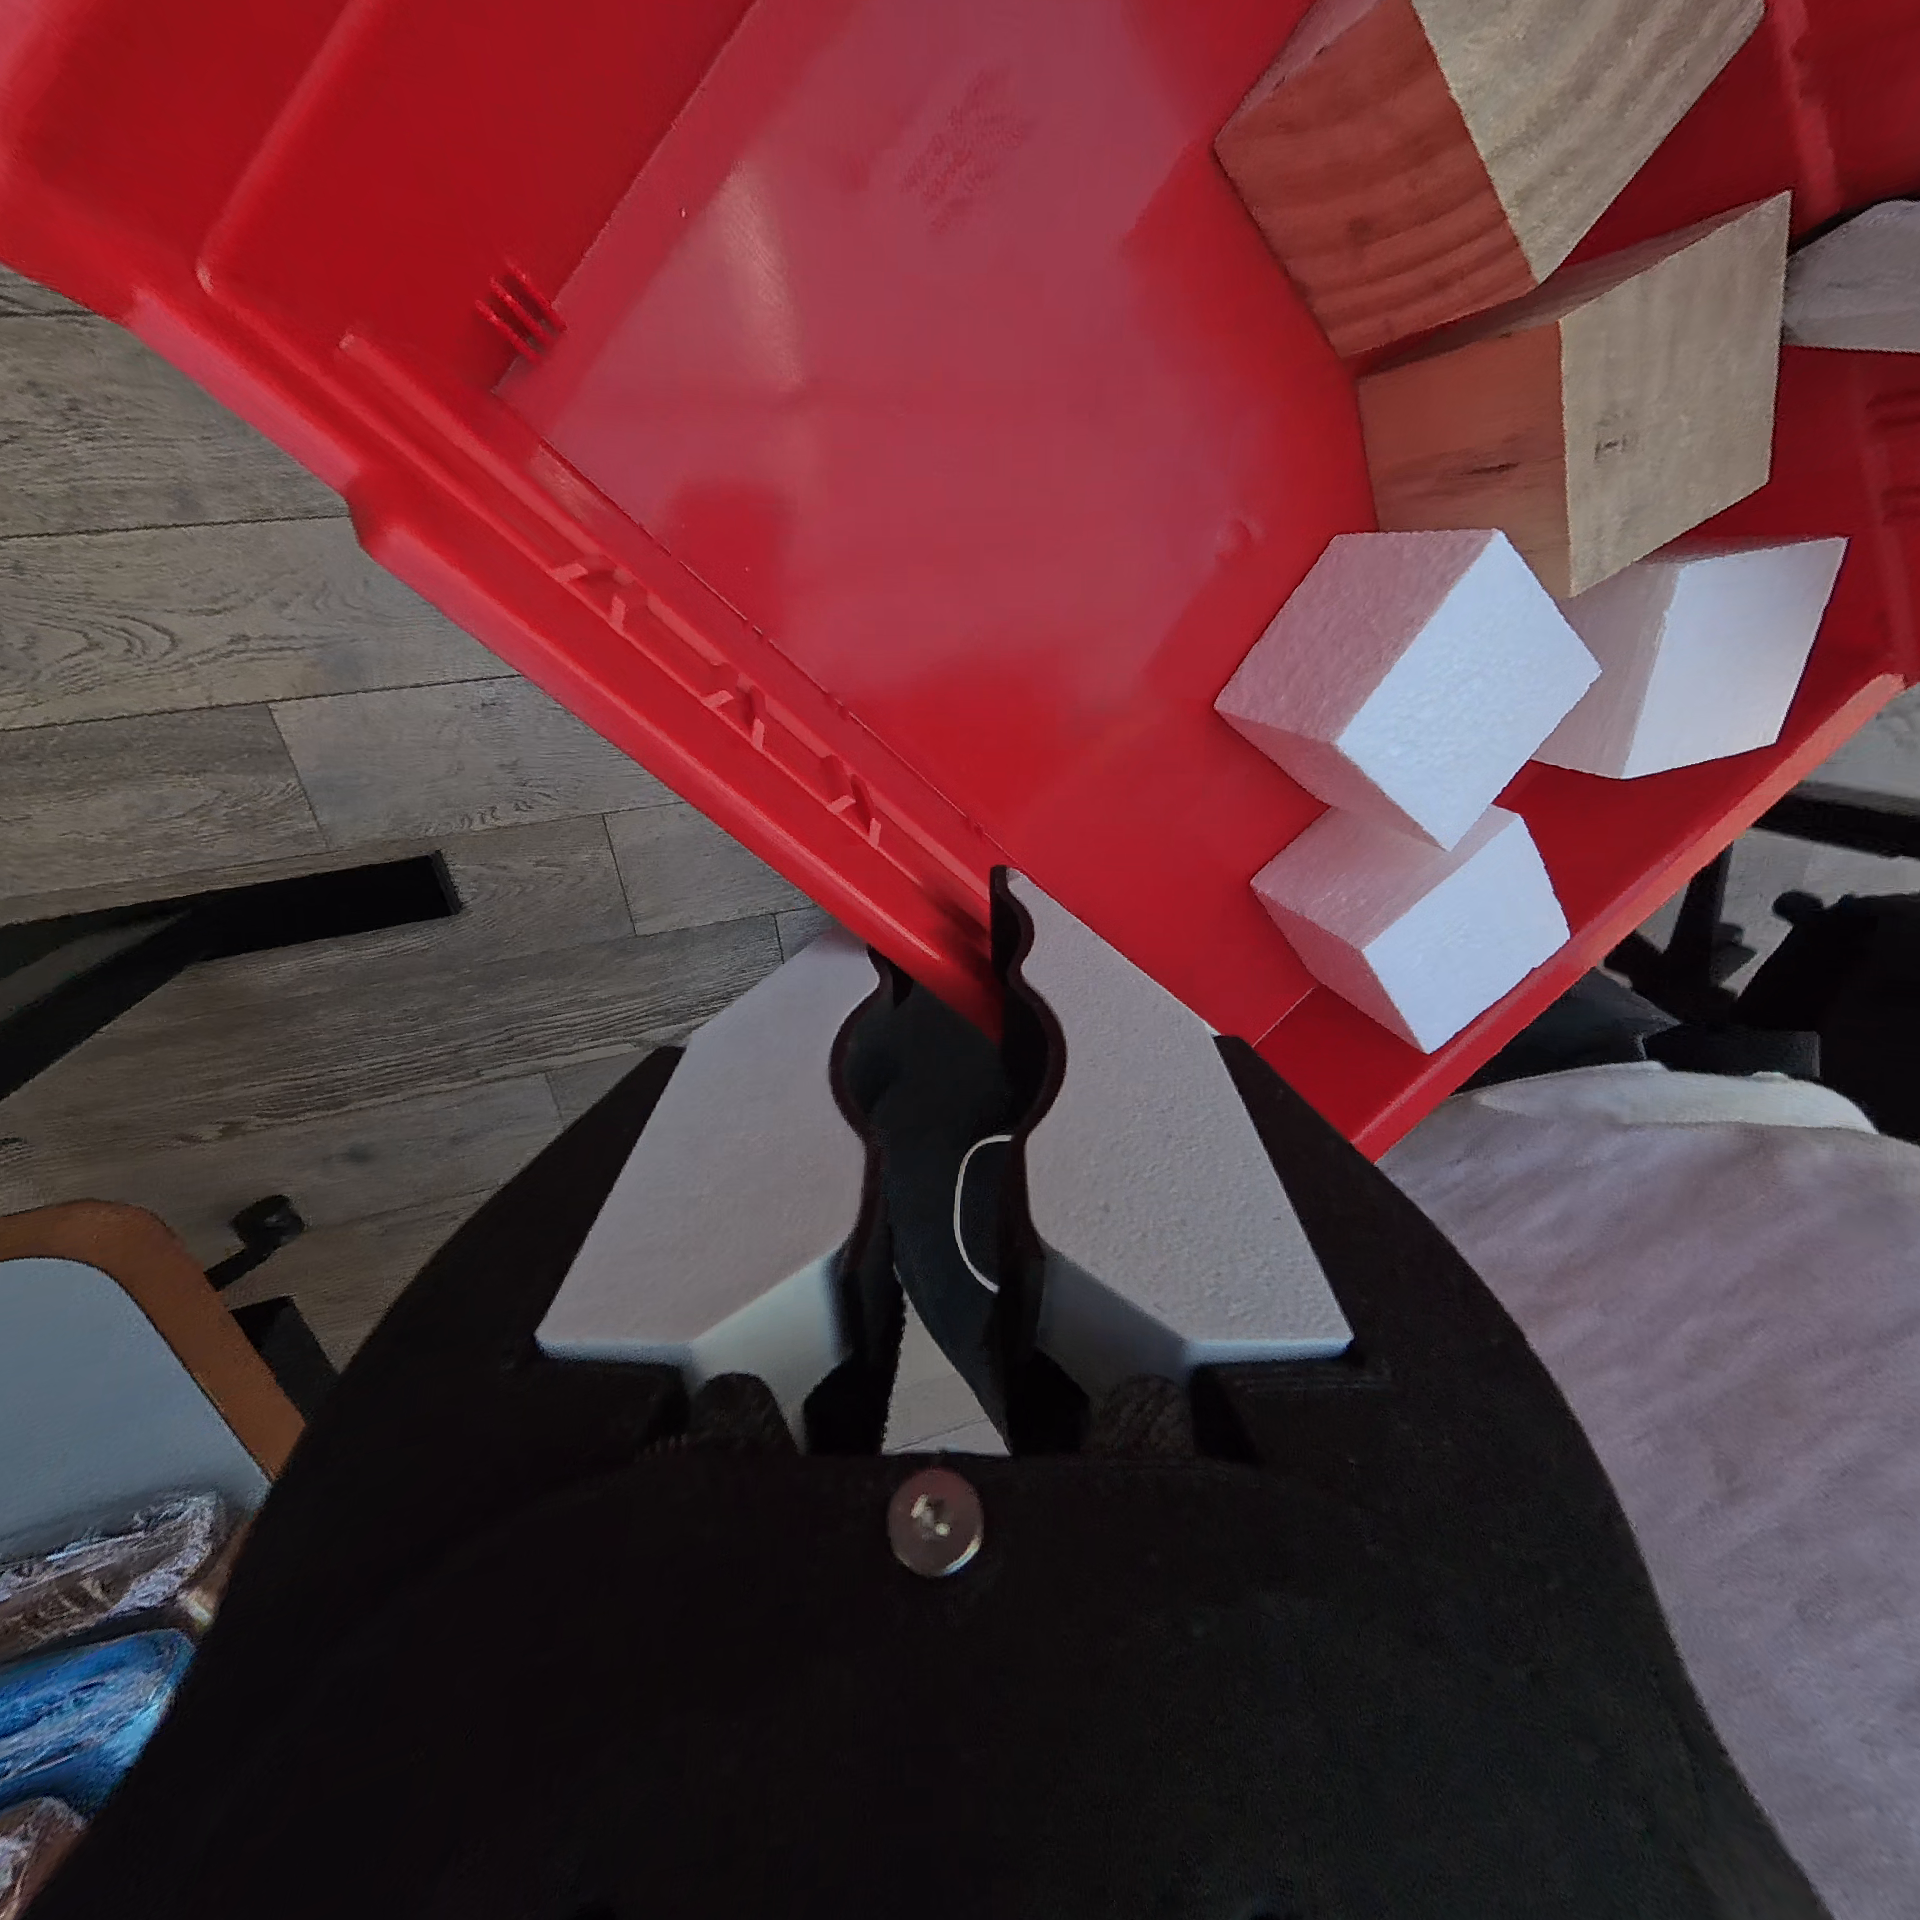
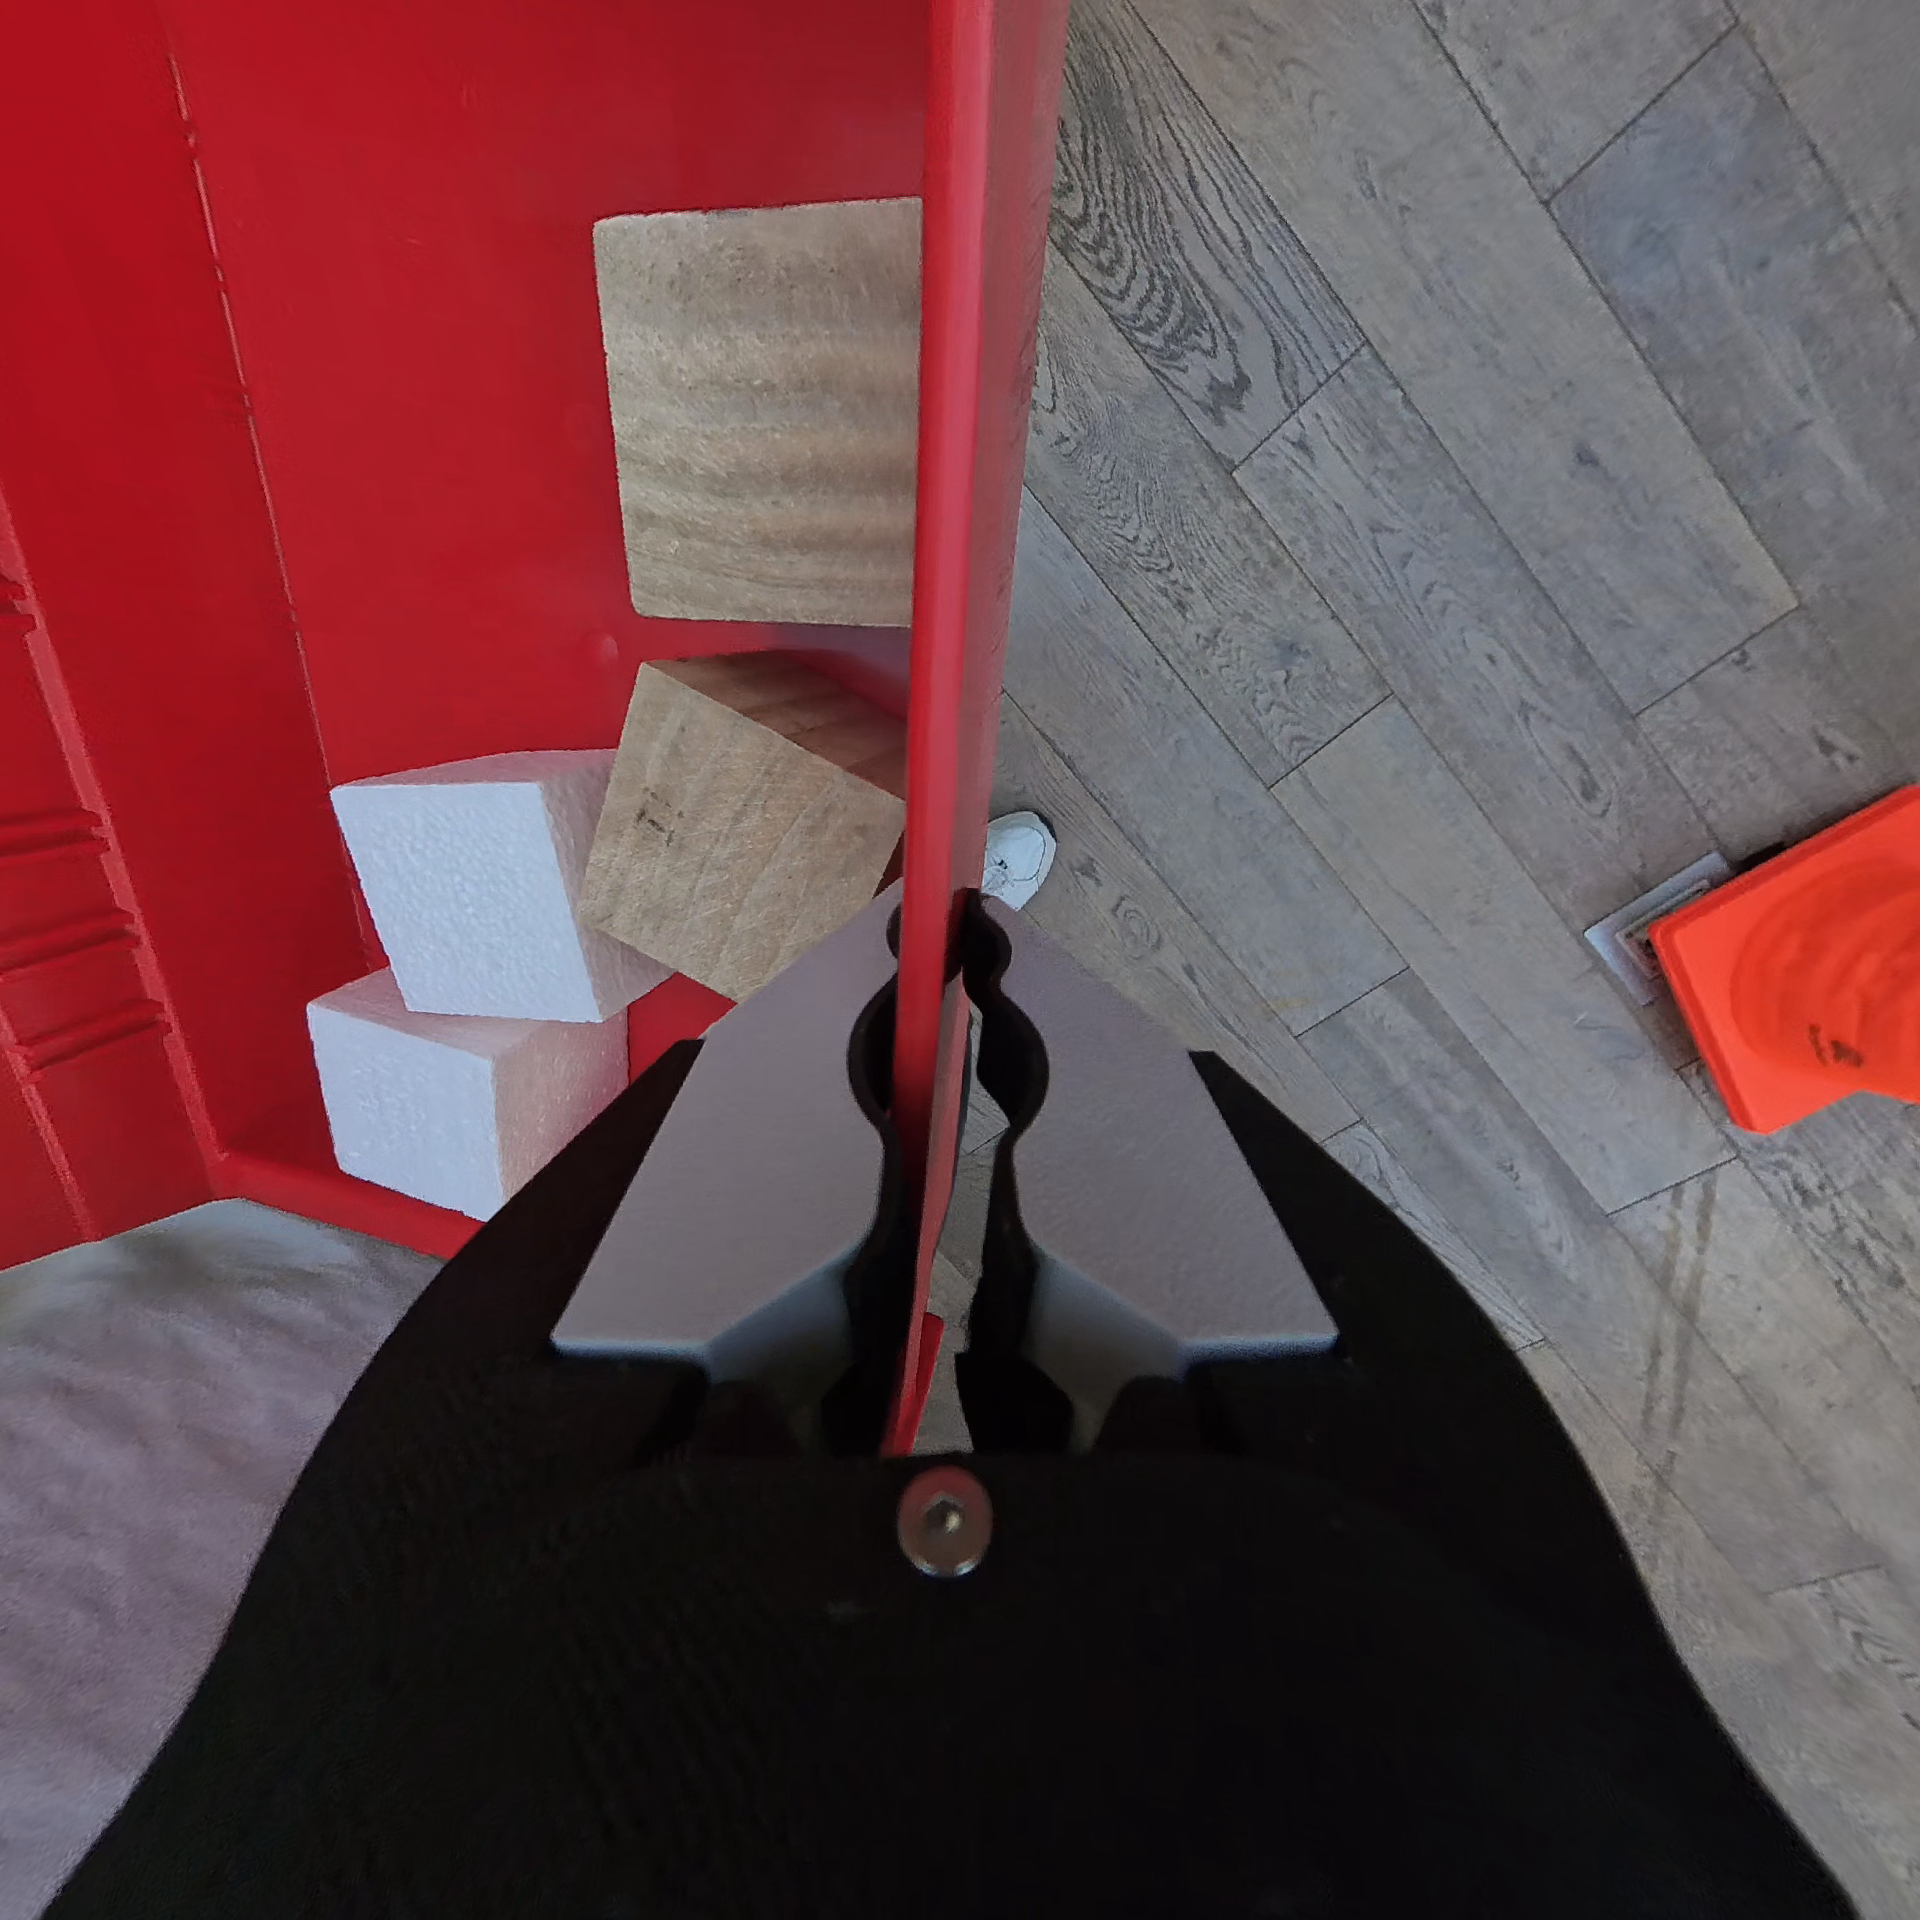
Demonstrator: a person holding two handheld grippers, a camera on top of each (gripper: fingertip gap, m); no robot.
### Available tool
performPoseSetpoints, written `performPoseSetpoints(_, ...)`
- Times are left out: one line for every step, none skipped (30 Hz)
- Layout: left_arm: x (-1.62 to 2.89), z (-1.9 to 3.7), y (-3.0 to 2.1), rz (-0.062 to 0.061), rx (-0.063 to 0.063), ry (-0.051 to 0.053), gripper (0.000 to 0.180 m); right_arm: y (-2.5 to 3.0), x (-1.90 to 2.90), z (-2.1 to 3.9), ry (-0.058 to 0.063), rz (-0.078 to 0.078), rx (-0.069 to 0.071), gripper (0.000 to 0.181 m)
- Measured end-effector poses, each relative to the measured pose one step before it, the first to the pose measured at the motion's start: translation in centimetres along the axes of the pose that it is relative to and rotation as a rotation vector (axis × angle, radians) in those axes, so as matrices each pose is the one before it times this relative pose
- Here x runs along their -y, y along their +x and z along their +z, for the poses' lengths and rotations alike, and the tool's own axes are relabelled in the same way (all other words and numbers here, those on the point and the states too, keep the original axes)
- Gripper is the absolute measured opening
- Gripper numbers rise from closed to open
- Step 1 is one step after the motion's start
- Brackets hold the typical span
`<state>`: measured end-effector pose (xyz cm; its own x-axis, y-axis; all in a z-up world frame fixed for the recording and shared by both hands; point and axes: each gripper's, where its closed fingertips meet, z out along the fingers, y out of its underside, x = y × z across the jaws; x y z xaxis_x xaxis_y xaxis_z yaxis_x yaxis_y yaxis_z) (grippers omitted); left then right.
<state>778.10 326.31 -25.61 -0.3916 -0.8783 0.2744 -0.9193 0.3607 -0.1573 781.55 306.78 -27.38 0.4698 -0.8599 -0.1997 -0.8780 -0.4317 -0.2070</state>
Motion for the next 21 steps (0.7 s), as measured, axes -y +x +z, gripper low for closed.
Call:
performPoseSetpoints(1.097, -0.168, -1.134, -0.0343, -0.0014, 0.0138, 0.012, 0.249, 2.188, 0.368, -0.0067, -0.0292, 0.0092, 0.002)
performPoseSetpoints(1.064, -0.226, -1.229, -0.0288, 0.0050, 0.0109, 0.012, 0.152, 2.125, 0.441, -0.0013, -0.0325, 0.0059, 0.002)
performPoseSetpoints(1.066, -0.208, -1.317, -0.0209, 0.0098, 0.0074, 0.012, 0.119, 2.070, 0.543, 0.0030, -0.0271, 0.0052, 0.002)
performPoseSetpoints(1.096, -0.129, -1.441, -0.0141, 0.0135, 0.0023, 0.012, 0.096, 1.993, 0.731, 0.0053, -0.0223, 0.0079, 0.002)
performPoseSetpoints(1.135, -0.065, -1.497, -0.0105, 0.0139, -0.0025, 0.012, 0.118, 1.905, 0.894, 0.0045, -0.0097, 0.0144, 0.002)
performPoseSetpoints(1.231, -0.041, -1.506, -0.0101, 0.0128, -0.0041, 0.012, 0.139, 1.816, 1.040, 0.0017, 0.0024, 0.0206, 0.002)
performPoseSetpoints(1.317, -0.034, -1.479, -0.0081, 0.0113, -0.0036, 0.012, 0.149, 1.744, 1.061, 0.0004, 0.0120, 0.0229, 0.002)
performPoseSetpoints(1.371, -0.047, -1.450, -0.0034, 0.0117, -0.0062, 0.012, 0.150, 1.710, 0.984, 0.0036, 0.0155, 0.0219, 0.002)
performPoseSetpoints(1.427, -0.069, -1.420, 0.0038, 0.0144, -0.0079, 0.012, 0.136, 1.664, 0.862, 0.0069, 0.0153, 0.0171, 0.002)
performPoseSetpoints(1.530, -0.102, -1.371, 0.0115, 0.0166, -0.0077, 0.011, 0.176, 1.629, 0.717, 0.0100, 0.0115, 0.0105, 0.002)
performPoseSetpoints(1.675, -0.091, -1.299, 0.0181, 0.0159, -0.0074, 0.011, 0.304, 1.606, 0.566, 0.0146, 0.0113, 0.0046, 0.003)
performPoseSetpoints(1.855, -0.034, -1.194, 0.0208, 0.0107, -0.0068, 0.011, 0.495, 1.539, 0.395, 0.0145, 0.0252, 0.0044, 0.003)
performPoseSetpoints(2.032, -0.051, -0.975, 0.0172, 0.0002, -0.0054, 0.011, 0.611, 1.384, 0.180, 0.0083, 0.0394, 0.0058, 0.003)
performPoseSetpoints(2.114, -0.126, -0.677, 0.0202, -0.0103, -0.0068, 0.011, 0.724, 1.270, -0.055, 0.0059, 0.0378, 0.0019, 0.003)
performPoseSetpoints(2.140, -0.180, -0.492, 0.0309, -0.0101, -0.0099, 0.011, 0.794, 1.302, -0.165, 0.0152, 0.0317, 0.0006, 0.002)
performPoseSetpoints(2.194, -0.169, -0.448, 0.0410, -0.0034, -0.0093, 0.012, 0.886, 1.285, -0.197, 0.0202, 0.0339, 0.0010, 0.002)
performPoseSetpoints(2.310, -0.102, -0.362, 0.0453, -0.0012, -0.0087, 0.012, 1.041, 1.234, -0.242, 0.0211, 0.0355, -0.0026, 0.002)
performPoseSetpoints(2.339, -0.042, -0.239, 0.0453, -0.0024, -0.0124, 0.012, 1.158, 1.153, -0.323, 0.0181, 0.0409, -0.0045, 0.003)
performPoseSetpoints(2.307, -0.064, -0.098, 0.0428, -0.0010, -0.0178, 0.012, 1.188, 1.071, -0.415, 0.0171, 0.0443, -0.0015, 0.003)
performPoseSetpoints(2.344, -0.151, 0.017, 0.0421, 0.0042, -0.0143, 0.012, 1.201, 0.992, -0.458, 0.0175, 0.0417, -0.0010, 0.002)
performPoseSetpoints(2.473, -0.179, 0.108, 0.0418, 0.0084, -0.0054, 0.012, 1.277, 0.936, -0.440, 0.0186, 0.0377, -0.0018, 0.003)
